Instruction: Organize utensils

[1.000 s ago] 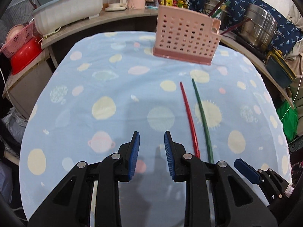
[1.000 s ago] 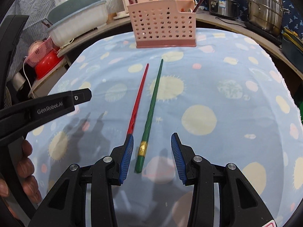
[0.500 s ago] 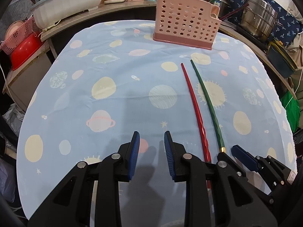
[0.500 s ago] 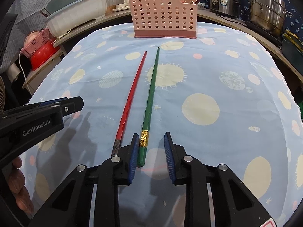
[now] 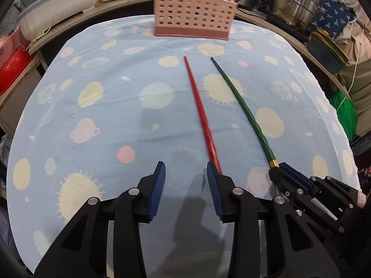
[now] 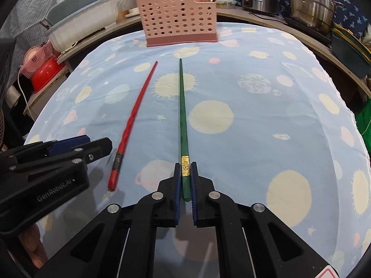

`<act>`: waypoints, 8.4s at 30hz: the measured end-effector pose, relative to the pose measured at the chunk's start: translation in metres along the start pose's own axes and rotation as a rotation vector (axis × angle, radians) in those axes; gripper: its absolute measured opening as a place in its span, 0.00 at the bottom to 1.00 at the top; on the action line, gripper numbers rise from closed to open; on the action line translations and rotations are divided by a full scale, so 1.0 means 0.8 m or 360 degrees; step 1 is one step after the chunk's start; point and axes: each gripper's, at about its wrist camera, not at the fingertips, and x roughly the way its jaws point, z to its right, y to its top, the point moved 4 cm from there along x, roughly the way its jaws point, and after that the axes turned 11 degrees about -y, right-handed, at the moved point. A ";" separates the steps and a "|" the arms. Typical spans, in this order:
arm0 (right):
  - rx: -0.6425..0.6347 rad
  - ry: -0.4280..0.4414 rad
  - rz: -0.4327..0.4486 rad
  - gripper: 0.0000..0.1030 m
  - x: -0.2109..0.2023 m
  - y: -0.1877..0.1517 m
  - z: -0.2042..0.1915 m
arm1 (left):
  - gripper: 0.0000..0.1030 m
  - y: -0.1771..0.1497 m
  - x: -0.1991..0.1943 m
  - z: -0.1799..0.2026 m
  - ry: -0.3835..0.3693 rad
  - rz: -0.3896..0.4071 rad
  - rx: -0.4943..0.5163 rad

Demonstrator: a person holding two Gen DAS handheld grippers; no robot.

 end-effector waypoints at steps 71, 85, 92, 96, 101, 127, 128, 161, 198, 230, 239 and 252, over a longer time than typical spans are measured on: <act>0.0071 0.0212 0.0664 0.07 -0.196 0.201 -0.004 | 0.07 0.174 -0.199 0.022 0.0166 0.0513 0.0076; 0.0056 0.0283 0.0741 0.07 -0.189 0.283 -0.016 | 0.07 0.246 -0.200 0.009 0.0187 0.0580 0.0054; 0.0049 0.0294 0.0786 0.07 -0.193 0.324 -0.013 | 0.07 0.280 -0.204 0.004 0.0190 0.0609 0.0051; 0.0046 0.0303 0.0814 0.07 -0.196 0.349 -0.014 | 0.07 0.298 -0.209 0.005 0.0189 0.0633 0.0065; 0.0022 0.0269 0.0908 0.07 -0.210 0.390 -0.016 | 0.07 0.327 -0.217 0.006 0.0170 0.0661 0.0072; 0.0069 0.0121 0.0902 0.07 -0.129 0.532 -0.016 | 0.07 0.497 -0.216 0.018 0.0128 0.0890 0.0137; 0.0070 0.0120 0.0888 0.07 -0.122 0.531 -0.015 | 0.07 0.497 -0.208 0.016 0.0145 0.0883 0.0135; 0.0012 0.0079 0.0675 0.19 -0.036 0.470 -0.029 | 0.26 0.460 -0.102 -0.039 0.0315 0.0692 0.0008; 0.0040 0.0045 0.0691 0.59 -0.123 0.323 -0.021 | 0.68 0.308 -0.143 -0.033 0.0327 0.0639 -0.0022; 0.0085 -0.0062 0.0504 0.84 -0.128 0.202 -0.001 | 0.86 0.187 -0.143 -0.024 0.0413 0.0508 -0.0098; 0.0110 -0.0107 0.0528 0.95 -0.141 0.191 0.008 | 0.91 0.168 -0.142 -0.025 0.0426 0.0459 -0.0100; 0.0139 -0.0124 0.0507 0.95 -0.135 0.178 0.014 | 0.93 0.152 -0.133 -0.030 0.0384 0.0431 -0.0137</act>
